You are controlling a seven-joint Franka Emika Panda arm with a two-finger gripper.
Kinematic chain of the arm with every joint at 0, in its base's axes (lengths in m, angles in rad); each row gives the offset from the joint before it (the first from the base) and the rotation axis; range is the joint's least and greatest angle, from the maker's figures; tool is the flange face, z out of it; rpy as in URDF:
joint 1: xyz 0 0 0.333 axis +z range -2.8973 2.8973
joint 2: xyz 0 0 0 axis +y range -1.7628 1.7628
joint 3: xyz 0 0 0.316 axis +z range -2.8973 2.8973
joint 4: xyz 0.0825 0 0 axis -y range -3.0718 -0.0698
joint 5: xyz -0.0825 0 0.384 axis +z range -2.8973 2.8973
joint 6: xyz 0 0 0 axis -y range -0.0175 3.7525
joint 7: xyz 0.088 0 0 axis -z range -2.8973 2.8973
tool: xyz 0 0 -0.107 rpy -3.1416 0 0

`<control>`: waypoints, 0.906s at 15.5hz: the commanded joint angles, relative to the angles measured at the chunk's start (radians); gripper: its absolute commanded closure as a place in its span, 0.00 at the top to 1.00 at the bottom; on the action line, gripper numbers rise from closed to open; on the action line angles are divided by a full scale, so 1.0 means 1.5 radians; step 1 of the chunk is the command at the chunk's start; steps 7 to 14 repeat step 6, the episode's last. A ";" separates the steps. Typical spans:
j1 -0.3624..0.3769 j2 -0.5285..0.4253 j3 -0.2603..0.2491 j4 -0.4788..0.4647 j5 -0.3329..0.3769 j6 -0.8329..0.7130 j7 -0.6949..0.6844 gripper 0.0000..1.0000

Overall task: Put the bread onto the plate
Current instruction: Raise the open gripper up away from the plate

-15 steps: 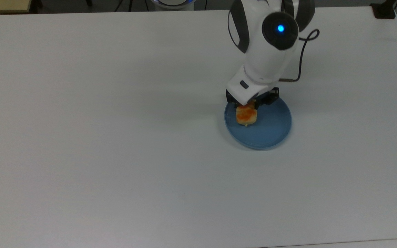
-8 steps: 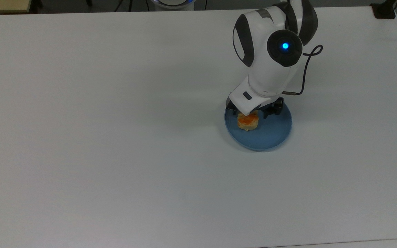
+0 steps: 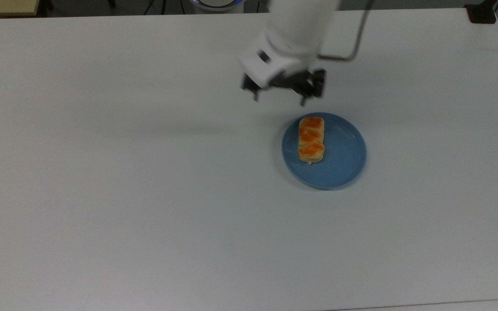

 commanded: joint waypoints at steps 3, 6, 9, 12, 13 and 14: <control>-0.158 -0.153 0.026 -0.095 -0.043 -0.055 -0.112 1.00; -0.157 -0.155 -0.008 -0.092 -0.044 -0.056 -0.117 1.00; -0.157 -0.155 -0.008 -0.092 -0.044 -0.056 -0.117 1.00; -0.157 -0.155 -0.008 -0.092 -0.044 -0.056 -0.117 1.00; -0.157 -0.155 -0.008 -0.092 -0.044 -0.056 -0.117 1.00; -0.157 -0.155 -0.008 -0.092 -0.044 -0.056 -0.117 1.00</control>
